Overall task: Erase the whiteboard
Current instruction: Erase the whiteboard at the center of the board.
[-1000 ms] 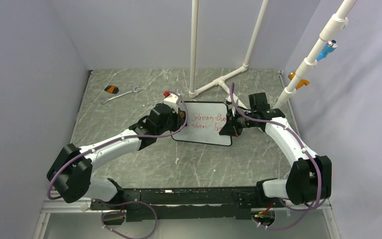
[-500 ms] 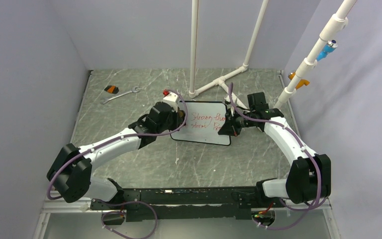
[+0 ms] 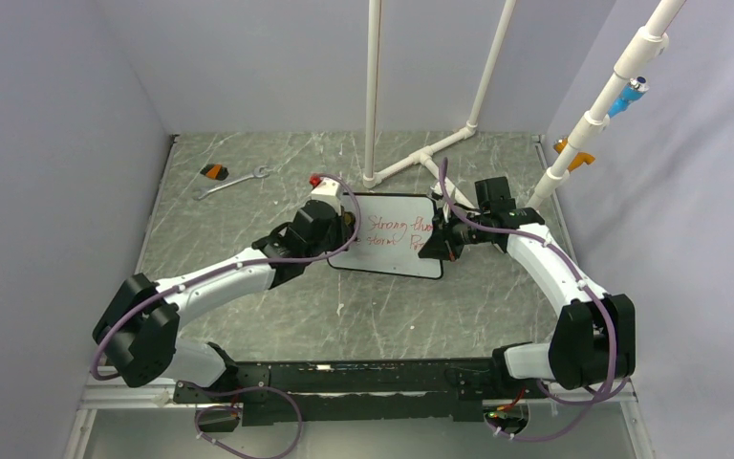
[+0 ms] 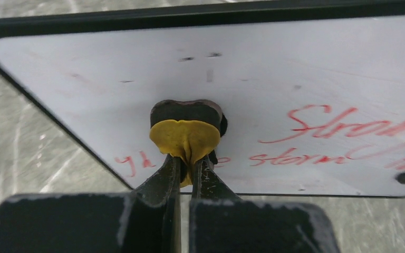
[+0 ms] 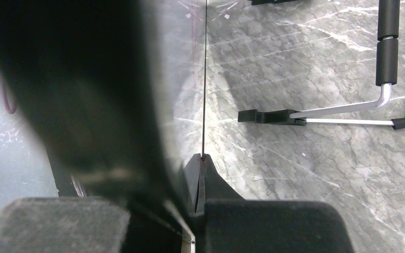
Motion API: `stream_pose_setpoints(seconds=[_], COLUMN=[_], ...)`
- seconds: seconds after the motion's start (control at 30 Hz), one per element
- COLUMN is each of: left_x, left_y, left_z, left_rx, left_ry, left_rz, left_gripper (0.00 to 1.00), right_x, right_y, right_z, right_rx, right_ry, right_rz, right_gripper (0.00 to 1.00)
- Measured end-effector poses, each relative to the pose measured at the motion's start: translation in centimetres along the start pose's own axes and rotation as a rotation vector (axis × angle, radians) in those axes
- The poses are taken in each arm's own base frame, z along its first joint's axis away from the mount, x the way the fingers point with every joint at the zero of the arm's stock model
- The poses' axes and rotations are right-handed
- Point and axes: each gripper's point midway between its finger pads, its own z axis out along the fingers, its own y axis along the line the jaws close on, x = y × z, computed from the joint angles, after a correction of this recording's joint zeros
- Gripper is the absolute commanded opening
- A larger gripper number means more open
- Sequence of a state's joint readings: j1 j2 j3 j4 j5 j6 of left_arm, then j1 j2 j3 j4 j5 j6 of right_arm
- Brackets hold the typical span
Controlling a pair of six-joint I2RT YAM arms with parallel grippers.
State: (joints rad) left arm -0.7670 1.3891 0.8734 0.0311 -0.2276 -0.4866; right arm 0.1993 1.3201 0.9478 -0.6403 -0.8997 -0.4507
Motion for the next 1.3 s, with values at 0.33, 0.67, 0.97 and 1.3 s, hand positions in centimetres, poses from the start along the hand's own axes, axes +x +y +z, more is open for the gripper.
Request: stream_pose_setpoints(seconds=[0.33,0.67,0.97,1.3], left_x=[0.1,0.5,0.2,0.4], left_y=[3.0,-1.4,0.3,2.6], left_z=[0.0,0.3,0.0,-0.2], left_rx=[-0.100,0.108,-0.024,-0.038], left_ry=[0.011,0.043,-0.018,-0.053], left_rz=[0.012,0.068,0.031,0.007], left_gripper=[0.00,0.00,0.00,0.00], right_x=[-0.1,-0.1,-0.2,-0.2], right_y=[0.0,-0.2,-0.3,-0.2], right_z=[0.0,-0.1,0.0,0.0], right_rx=[0.000,0.008,0.009,0.010], right_ry=[-0.003,-0.004,-0.006,-0.005], right_rz=[-0.004,0.004,-0.025,-0.038], right_gripper=[0.00,0.00,0.00,0.00])
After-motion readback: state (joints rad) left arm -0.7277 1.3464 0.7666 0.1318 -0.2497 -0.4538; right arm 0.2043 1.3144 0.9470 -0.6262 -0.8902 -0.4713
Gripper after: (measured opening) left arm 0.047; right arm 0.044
